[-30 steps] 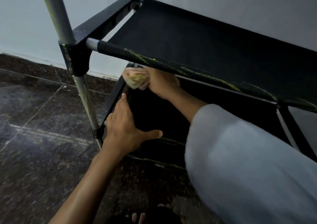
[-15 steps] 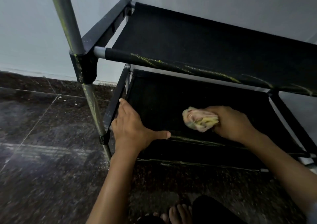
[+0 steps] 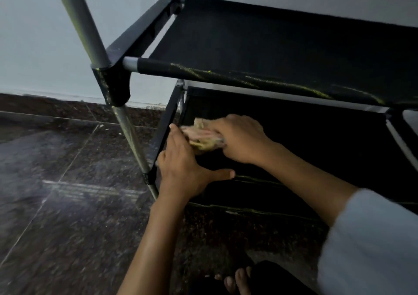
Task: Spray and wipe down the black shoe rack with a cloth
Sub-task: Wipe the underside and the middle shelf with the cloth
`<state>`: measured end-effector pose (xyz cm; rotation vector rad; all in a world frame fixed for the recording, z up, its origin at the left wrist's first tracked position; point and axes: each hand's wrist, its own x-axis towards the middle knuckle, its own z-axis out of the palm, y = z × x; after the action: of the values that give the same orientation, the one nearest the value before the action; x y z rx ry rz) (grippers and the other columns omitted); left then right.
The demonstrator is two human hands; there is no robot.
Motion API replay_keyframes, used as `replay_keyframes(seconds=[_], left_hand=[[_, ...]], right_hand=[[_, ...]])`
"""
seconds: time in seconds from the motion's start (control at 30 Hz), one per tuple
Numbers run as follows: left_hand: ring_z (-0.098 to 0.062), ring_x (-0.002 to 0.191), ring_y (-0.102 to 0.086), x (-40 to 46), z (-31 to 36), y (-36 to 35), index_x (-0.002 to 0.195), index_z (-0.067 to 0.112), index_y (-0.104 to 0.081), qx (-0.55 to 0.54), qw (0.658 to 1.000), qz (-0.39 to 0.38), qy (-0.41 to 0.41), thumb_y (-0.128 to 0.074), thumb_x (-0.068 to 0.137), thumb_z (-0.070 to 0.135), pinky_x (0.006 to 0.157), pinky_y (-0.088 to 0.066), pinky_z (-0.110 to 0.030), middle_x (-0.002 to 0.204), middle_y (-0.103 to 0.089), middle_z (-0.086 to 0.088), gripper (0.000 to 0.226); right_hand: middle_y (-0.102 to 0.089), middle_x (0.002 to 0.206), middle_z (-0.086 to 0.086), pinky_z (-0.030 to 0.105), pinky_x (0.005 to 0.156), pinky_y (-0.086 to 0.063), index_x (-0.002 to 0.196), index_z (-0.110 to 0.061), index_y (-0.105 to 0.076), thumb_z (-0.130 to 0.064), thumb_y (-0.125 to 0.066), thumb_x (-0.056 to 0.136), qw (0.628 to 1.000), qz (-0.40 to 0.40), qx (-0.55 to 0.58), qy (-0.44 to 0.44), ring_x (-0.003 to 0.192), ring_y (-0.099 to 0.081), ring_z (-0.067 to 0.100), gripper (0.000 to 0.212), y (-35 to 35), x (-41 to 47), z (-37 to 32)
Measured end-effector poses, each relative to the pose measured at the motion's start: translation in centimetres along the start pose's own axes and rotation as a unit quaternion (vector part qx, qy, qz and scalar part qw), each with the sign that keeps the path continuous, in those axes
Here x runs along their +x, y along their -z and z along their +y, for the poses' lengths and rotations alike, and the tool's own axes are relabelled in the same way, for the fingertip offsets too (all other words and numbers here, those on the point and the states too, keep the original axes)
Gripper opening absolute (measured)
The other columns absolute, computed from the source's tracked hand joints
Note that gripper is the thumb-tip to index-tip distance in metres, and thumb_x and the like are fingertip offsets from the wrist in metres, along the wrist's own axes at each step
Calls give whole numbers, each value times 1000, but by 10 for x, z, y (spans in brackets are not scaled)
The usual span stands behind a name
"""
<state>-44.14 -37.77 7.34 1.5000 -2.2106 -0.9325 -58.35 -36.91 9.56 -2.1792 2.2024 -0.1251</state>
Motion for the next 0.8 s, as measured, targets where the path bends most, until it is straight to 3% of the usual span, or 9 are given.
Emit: replay_keyframes(seconds=[0.1,0.2,0.3,0.37,0.47,0.57,0.67,0.73,0.8], left_hand=[[-18,145,-8,2,0,-1,147,5,16,-3,1000,-5,7,-83,46,59,115,-8,-37,159,-2,-5,151],[-19,145,-8,2,3,1,147,5,15,7,1000,-10,12,-82,47,59,115,-8,-38,159,-2,-5,149],[-20,145,-8,2,4,1,147,5,15,10,1000,-13,17,-80,48,62,116,-7,-39,159,-2,-5,149],[-20,145,-9,2,3,0,147,4,15,9,1000,-10,15,-80,48,62,116,-7,-39,159,-3,-5,149],[-19,145,-9,3,3,-1,147,4,15,12,1000,-11,17,-80,47,63,116,-7,-39,159,-3,-6,150],[-19,145,-7,3,4,-1,147,4,15,17,1000,-12,22,-80,47,63,116,-6,-39,159,-2,-6,150],[-18,145,-6,3,4,-1,146,4,16,12,1000,-14,24,-81,48,62,116,-6,-38,159,-1,-6,150],[-18,145,-6,2,4,0,146,4,17,12,1000,-15,20,-81,49,62,116,-6,-38,159,-1,-6,150],[-18,145,-7,1,3,0,146,4,17,12,1000,-15,14,-80,49,63,115,-7,-38,159,-1,-6,150]], right_hand=[[-65,111,-7,31,83,-39,121,-42,-58,-19,-59,83,999,-37,32,-1,108,-58,18,44,5,-33,17],[-69,104,-10,34,87,-48,101,-44,-65,-12,-58,83,982,-128,111,-84,102,-62,14,38,18,-69,50],[-71,91,-2,36,80,-53,92,-26,-68,6,-65,73,955,-152,242,-83,90,-66,15,37,26,-84,80],[-71,85,3,29,70,-51,94,-12,-66,5,-70,72,945,-149,281,-79,81,-66,14,28,34,-77,90],[-73,77,-9,13,60,-50,99,-16,-61,2,-69,82,908,-154,380,-86,75,-68,8,27,49,-52,88],[-72,80,-16,10,66,-51,98,-18,-61,-1,-58,88,849,-191,478,-118,82,-67,0,21,48,-17,74],[-65,118,1,28,94,-49,125,-12,-52,-23,-61,92,927,-203,286,-134,112,-60,16,36,25,21,54],[-43,141,13,41,103,-41,148,-11,-20,-36,-48,97,958,-181,142,-170,125,-47,30,64,14,32,38],[-16,155,15,46,105,-35,151,-17,10,-45,-34,98,965,-148,79,-202,133,-35,39,75,8,28,26]])
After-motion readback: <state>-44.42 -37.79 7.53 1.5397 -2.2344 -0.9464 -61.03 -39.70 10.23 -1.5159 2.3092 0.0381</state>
